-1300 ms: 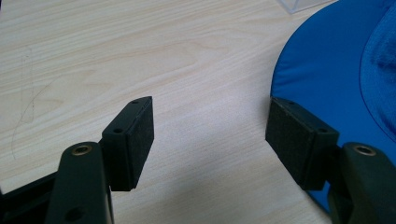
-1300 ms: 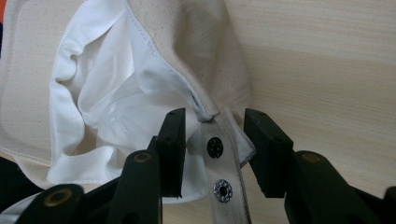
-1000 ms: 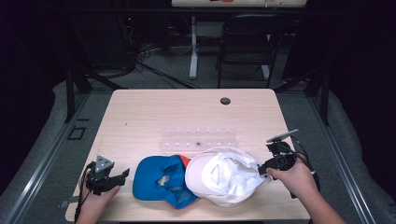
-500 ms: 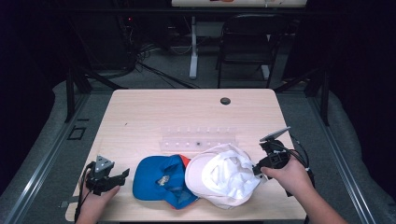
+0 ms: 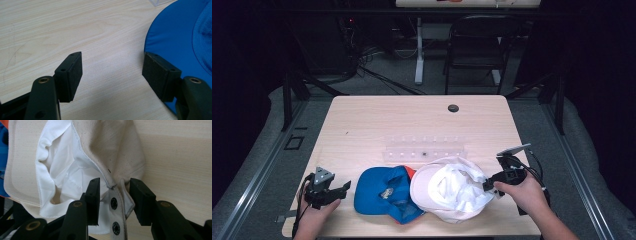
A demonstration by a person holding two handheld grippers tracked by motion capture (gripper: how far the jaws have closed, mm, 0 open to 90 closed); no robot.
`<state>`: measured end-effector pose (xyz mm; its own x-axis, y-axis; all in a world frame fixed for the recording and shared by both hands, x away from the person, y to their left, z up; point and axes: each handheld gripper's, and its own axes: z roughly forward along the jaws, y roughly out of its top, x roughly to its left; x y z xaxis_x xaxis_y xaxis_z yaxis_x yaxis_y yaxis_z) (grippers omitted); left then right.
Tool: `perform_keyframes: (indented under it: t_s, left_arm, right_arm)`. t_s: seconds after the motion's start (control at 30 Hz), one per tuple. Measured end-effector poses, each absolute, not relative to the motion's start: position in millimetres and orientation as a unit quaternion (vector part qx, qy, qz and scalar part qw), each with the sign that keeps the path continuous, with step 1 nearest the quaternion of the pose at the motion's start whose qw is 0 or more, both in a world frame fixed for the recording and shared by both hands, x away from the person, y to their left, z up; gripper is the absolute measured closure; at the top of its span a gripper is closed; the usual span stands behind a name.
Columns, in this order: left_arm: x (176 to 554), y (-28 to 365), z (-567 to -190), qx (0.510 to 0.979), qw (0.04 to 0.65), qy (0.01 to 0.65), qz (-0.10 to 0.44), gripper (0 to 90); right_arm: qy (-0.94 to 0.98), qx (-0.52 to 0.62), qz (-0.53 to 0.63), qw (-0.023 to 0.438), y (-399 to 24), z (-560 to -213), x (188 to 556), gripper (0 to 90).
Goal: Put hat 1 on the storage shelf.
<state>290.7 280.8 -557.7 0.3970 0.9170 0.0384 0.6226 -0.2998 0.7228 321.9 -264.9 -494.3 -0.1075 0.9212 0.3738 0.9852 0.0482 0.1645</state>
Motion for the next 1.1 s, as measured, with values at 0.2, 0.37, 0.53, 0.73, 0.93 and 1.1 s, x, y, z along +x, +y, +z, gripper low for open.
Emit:
perform_keyframes:
  t_s: [0.2,0.37,0.53,0.73,0.93,1.1]
  left_arm:
    - [290.8,280.8,-557.8,0.773,0.319,0.498,0.23,32.8]
    - [290.9,281.2,-557.7,0.774,0.318,0.497,0.23,32.8]
    - [291.0,281.1,-557.8,0.772,0.319,0.499,0.231,32.9]
    - [291.0,281.5,-558.1,0.771,0.32,0.501,0.229,33.5]
    - [291.1,282.1,-558.1,0.772,0.319,0.501,0.229,34.3]
    - [290.8,281.9,-557.5,0.771,0.319,0.501,0.231,34.7]
  right_arm:
    - [-0.711,-0.666,-0.195,0.11,-267.9,-498.7,321.0,65.4]
    - [-0.716,-0.665,-0.188,0.096,-262.9,-491.9,320.4,74.8]
    - [-0.738,-0.649,-0.17,0.077,-254.3,-478.4,321.6,79.1]
    - [-0.743,-0.642,-0.168,0.082,-244.0,-461.0,325.9,80.3]
    - [-0.748,-0.641,-0.155,0.073,-233.2,-442.5,331.4,80.3]
    - [-0.757,-0.635,-0.145,0.058,-219.6,-425.3,334.8,80.4]
